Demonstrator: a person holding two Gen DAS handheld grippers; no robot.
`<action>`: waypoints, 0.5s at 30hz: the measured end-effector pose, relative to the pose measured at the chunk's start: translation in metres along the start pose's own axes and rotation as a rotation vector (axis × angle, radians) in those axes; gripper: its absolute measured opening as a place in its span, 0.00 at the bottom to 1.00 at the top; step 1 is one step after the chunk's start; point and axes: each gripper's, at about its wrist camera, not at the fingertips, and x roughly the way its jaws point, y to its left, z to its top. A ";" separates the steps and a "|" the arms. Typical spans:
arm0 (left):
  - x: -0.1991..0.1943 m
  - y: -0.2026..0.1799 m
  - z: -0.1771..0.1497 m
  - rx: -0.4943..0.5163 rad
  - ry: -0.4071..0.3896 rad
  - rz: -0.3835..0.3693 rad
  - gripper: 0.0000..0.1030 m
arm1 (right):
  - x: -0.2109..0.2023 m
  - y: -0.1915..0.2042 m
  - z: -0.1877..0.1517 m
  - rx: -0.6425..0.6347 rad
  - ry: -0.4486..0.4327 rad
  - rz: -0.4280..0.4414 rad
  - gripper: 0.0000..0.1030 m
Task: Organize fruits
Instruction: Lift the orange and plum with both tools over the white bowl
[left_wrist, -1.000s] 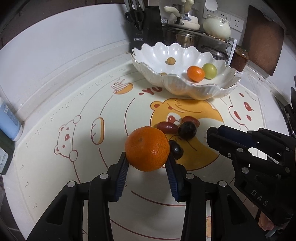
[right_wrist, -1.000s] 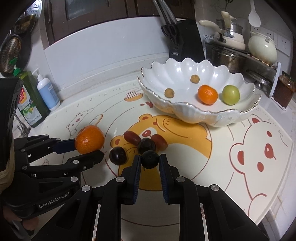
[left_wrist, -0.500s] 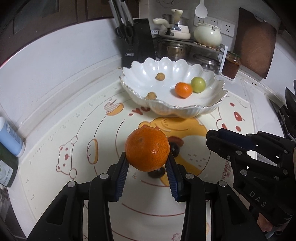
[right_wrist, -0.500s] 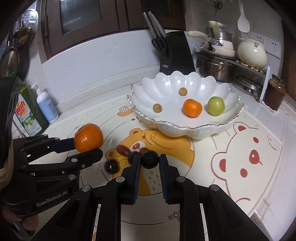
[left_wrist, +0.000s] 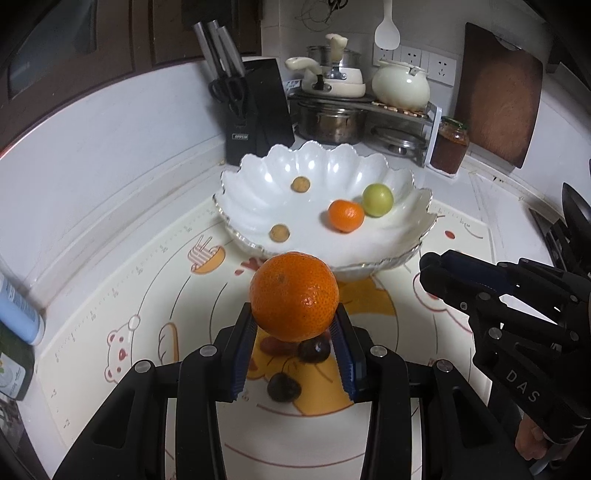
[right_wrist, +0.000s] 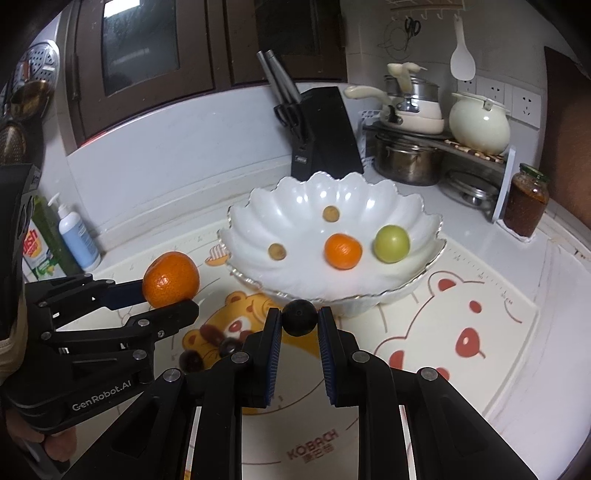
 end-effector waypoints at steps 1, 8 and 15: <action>0.001 -0.001 0.003 0.001 -0.003 -0.001 0.38 | 0.000 -0.002 0.002 0.001 -0.002 -0.003 0.21; 0.007 -0.007 0.018 0.009 -0.015 -0.009 0.38 | -0.001 -0.013 0.015 0.008 -0.025 -0.021 0.21; 0.012 -0.011 0.034 0.007 -0.037 -0.007 0.38 | 0.003 -0.024 0.027 0.023 -0.042 -0.041 0.21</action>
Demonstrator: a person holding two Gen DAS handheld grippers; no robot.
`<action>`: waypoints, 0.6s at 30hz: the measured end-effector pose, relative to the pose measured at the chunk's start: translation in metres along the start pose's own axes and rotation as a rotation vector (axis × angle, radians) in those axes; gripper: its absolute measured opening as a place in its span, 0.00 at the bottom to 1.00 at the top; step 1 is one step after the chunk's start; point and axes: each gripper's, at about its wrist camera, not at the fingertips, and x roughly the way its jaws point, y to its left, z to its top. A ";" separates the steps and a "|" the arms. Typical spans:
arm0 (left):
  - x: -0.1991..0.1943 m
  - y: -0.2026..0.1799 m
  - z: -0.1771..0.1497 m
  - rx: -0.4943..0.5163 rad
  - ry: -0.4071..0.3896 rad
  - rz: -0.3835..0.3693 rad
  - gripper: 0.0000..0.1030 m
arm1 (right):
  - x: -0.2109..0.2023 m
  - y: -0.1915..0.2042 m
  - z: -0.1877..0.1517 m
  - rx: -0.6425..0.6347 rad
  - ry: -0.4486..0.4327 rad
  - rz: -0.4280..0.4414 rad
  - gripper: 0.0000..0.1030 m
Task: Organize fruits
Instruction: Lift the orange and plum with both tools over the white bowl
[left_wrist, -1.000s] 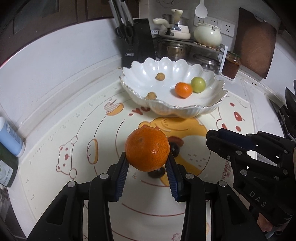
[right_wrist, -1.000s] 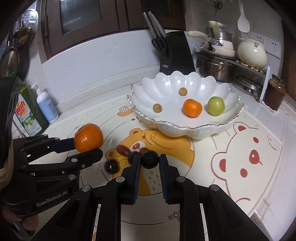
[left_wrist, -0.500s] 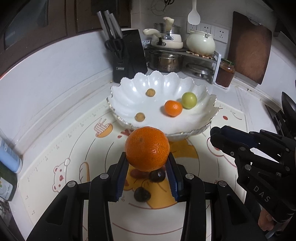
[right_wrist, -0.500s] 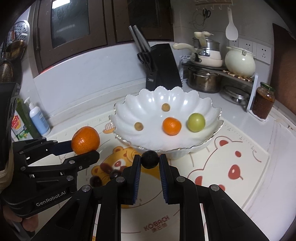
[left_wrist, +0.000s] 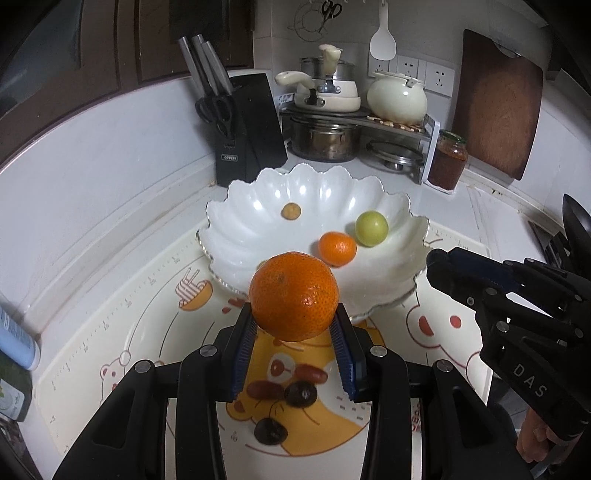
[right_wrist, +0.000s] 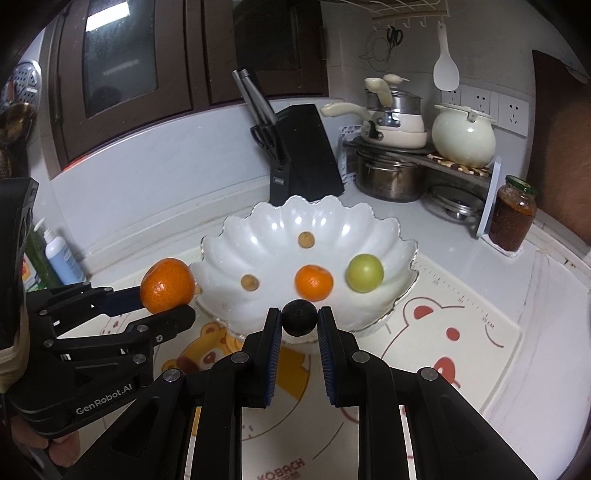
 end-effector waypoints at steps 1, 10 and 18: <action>0.001 0.000 0.002 -0.001 -0.003 0.000 0.38 | 0.001 -0.001 0.001 0.002 -0.001 -0.002 0.21; 0.011 0.001 0.019 0.003 -0.021 0.019 0.38 | 0.012 -0.014 0.012 0.025 -0.010 -0.035 0.21; 0.023 0.007 0.029 -0.010 -0.024 0.034 0.38 | 0.025 -0.022 0.021 0.034 -0.011 -0.056 0.21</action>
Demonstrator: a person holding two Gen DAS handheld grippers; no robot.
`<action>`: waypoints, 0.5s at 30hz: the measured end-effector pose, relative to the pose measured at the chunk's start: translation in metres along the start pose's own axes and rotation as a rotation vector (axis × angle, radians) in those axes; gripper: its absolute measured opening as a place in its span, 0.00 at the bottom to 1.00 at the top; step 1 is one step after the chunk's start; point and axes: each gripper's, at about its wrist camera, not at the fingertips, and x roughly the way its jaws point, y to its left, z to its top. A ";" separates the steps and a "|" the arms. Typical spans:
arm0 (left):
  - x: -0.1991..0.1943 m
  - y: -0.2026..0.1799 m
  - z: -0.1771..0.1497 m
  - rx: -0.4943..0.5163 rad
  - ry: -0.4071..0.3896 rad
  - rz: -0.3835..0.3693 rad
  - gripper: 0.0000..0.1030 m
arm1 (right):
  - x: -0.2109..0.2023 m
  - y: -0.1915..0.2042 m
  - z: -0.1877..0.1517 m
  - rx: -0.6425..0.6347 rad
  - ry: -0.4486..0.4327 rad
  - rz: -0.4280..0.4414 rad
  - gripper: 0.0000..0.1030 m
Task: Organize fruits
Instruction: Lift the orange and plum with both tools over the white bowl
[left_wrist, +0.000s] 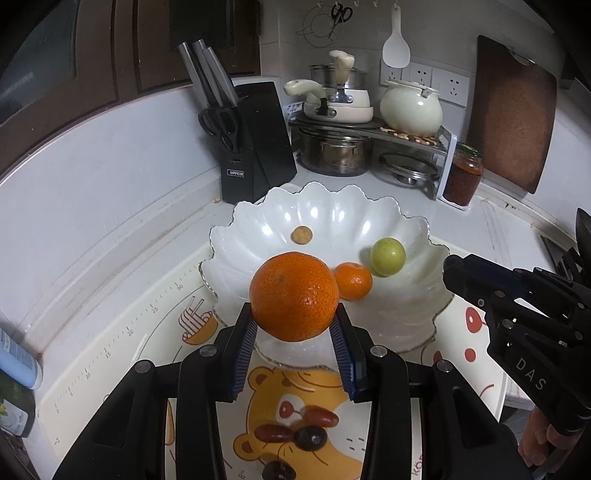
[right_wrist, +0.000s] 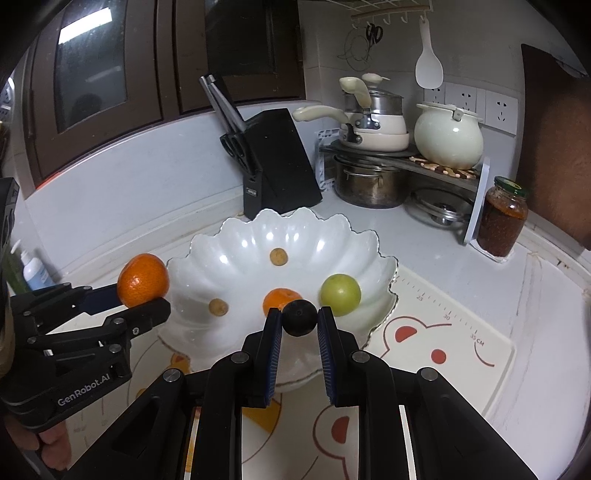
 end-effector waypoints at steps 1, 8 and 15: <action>0.002 0.000 0.001 -0.002 0.002 0.001 0.38 | 0.002 -0.001 0.001 0.000 0.001 -0.001 0.21; 0.018 0.004 0.008 -0.020 0.009 0.006 0.38 | 0.015 -0.008 0.009 0.006 0.005 -0.020 0.21; 0.032 0.005 0.014 -0.015 0.015 0.021 0.39 | 0.030 -0.013 0.011 0.009 0.022 -0.036 0.21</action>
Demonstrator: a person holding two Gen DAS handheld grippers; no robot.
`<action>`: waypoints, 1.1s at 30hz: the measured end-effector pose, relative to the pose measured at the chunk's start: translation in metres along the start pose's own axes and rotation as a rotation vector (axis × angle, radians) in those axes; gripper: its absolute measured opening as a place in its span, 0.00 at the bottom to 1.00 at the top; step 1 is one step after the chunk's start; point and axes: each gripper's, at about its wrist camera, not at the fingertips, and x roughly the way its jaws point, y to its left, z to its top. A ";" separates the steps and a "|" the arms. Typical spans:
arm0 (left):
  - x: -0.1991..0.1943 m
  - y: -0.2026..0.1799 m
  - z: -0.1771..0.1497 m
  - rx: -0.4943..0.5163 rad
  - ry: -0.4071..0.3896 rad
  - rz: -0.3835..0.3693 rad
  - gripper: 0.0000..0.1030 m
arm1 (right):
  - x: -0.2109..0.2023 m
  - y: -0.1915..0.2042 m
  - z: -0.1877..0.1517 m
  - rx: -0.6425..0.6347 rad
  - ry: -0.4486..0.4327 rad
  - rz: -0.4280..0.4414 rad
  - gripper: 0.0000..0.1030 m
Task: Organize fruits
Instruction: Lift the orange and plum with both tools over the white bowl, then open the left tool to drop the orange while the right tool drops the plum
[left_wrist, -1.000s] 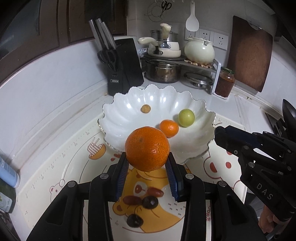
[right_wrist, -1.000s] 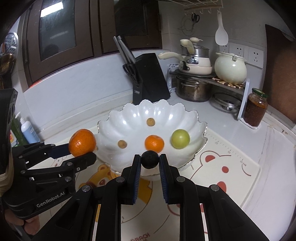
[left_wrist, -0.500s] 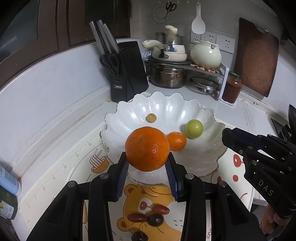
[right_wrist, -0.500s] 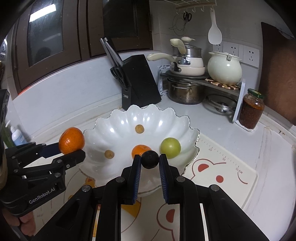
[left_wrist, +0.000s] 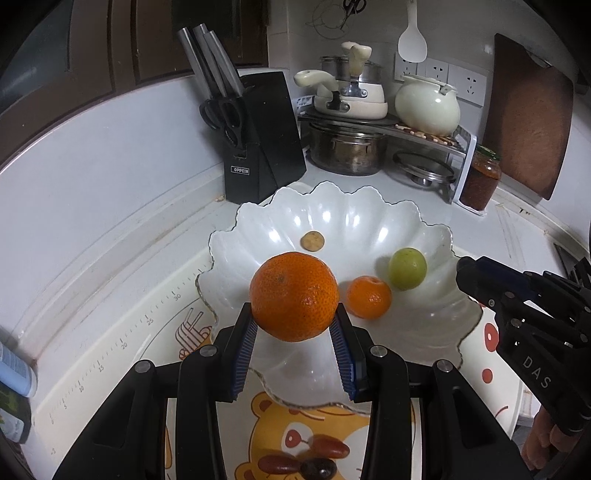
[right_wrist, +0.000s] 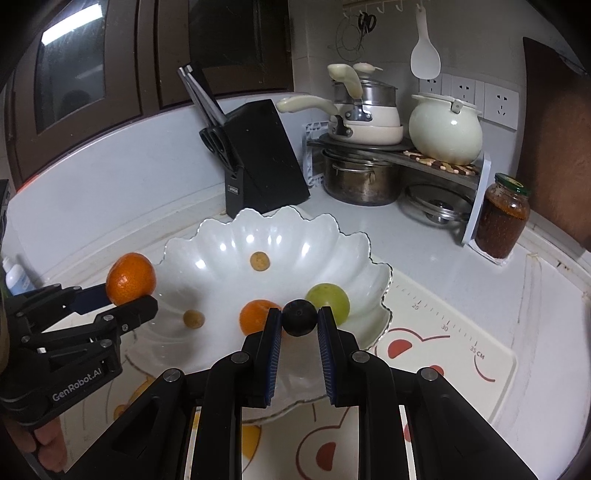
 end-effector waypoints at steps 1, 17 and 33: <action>0.002 0.000 0.001 0.000 -0.002 -0.001 0.39 | 0.002 0.000 0.001 0.001 0.001 -0.001 0.21; 0.018 -0.002 0.002 0.004 0.034 -0.010 0.43 | 0.010 0.001 0.006 -0.018 0.011 -0.005 0.21; -0.003 0.005 -0.002 0.001 -0.005 0.066 0.85 | -0.008 -0.005 0.003 0.000 -0.041 -0.111 0.79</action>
